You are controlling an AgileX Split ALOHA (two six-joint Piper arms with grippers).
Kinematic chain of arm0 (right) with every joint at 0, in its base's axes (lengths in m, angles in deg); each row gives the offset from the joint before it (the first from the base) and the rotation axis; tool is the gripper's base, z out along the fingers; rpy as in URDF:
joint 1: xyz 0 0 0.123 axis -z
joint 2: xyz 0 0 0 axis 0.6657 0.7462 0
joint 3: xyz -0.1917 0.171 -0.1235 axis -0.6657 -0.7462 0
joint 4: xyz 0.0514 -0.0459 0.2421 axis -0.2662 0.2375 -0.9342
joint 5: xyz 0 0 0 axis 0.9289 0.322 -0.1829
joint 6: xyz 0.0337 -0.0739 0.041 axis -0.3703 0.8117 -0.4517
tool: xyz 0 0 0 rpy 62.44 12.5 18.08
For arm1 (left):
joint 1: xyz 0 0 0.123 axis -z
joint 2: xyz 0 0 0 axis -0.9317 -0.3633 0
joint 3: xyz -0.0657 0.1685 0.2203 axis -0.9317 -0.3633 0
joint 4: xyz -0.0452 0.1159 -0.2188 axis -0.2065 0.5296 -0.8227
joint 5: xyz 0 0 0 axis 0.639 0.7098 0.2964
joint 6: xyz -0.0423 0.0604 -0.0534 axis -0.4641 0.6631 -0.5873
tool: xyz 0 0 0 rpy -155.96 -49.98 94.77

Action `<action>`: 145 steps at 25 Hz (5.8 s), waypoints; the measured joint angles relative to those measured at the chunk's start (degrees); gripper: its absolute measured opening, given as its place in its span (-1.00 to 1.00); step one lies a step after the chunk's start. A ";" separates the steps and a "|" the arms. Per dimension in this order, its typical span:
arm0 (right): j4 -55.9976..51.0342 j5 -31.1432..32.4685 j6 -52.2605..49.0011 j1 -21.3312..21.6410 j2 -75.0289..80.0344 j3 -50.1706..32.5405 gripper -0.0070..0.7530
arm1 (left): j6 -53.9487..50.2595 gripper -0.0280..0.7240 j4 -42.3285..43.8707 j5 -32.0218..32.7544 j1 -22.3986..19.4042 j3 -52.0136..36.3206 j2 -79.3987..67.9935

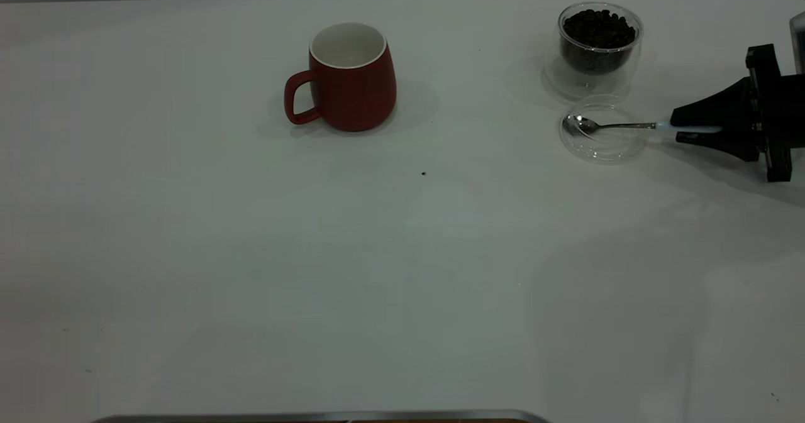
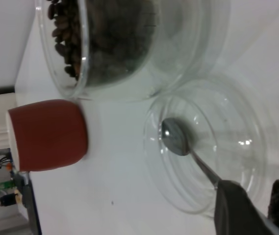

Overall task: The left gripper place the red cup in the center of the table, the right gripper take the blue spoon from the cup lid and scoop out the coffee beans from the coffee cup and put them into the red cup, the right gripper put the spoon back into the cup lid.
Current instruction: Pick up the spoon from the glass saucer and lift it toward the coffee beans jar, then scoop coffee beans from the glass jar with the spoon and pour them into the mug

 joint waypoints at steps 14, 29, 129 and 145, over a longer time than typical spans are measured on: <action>2.38 1.98 0.00 0.00 -0.89 0.17 -0.69 | 0.00 0.26 0.00 0.00 0.00 0.00 0.00; 15.42 1.53 -3.73 0.00 -17.75 0.12 -0.71 | 0.07 0.26 0.00 0.00 0.00 0.00 0.00; 23.59 2.78 -31.16 -4.26 -2.90 29.28 -0.71 | -0.06 0.26 0.00 0.00 0.00 0.00 0.00; 22.87 4.20 -30.99 -3.20 -2.90 29.28 -0.71 | -0.02 0.26 0.00 0.00 0.00 0.00 0.00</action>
